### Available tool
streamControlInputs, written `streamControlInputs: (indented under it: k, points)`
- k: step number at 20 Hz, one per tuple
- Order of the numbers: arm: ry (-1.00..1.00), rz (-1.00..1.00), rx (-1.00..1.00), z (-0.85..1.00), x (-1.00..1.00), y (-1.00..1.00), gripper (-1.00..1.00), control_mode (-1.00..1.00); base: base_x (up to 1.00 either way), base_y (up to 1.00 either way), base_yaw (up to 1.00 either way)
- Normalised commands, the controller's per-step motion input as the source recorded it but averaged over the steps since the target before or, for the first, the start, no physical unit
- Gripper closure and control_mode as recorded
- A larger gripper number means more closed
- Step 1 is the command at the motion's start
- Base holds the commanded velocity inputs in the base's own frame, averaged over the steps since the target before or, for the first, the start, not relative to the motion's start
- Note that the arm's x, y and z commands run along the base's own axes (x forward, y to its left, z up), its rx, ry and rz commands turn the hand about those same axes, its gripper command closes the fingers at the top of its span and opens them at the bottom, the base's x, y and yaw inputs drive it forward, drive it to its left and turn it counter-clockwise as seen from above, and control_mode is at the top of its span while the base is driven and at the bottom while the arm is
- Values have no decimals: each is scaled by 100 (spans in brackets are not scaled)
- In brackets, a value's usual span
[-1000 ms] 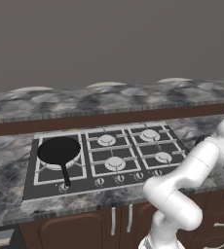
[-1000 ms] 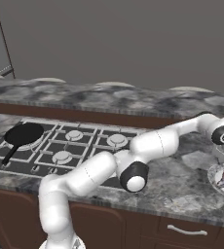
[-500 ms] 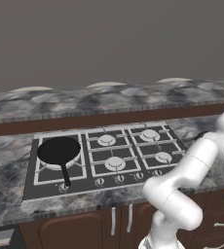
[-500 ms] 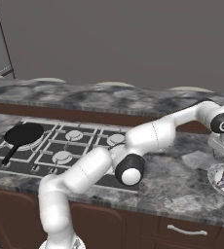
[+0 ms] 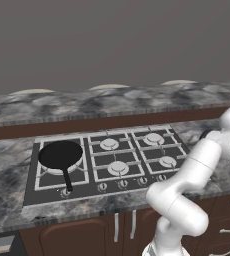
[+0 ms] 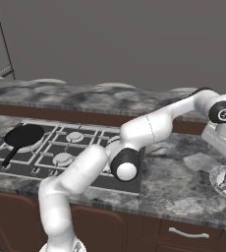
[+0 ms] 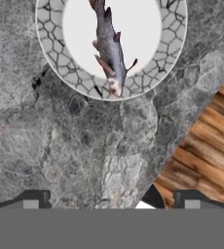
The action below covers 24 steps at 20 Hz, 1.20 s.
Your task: Place the fish on the plate and place the cucumber on the same plate.
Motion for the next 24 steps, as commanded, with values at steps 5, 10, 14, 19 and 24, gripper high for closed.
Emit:
streamControlInputs:
  k: [5, 10, 14, 19, 24]
  points:
    - [-4, 0, 0, 0, -24, 68, -100, -100, 0, 0, 0]
    - [-6, 0, 0, 0, -28, 75, -100, -100, 0, 0, 0]
    - [-13, 3, -6, -8, -34, 82, -100, -100, 0, 0, 0]
    - [-21, 8, -23, -8, -35, 89, -100, -100, 0, 0, 0]
    - [-13, 8, -37, 0, -16, 89, -100, -100, 0, 0, 0]
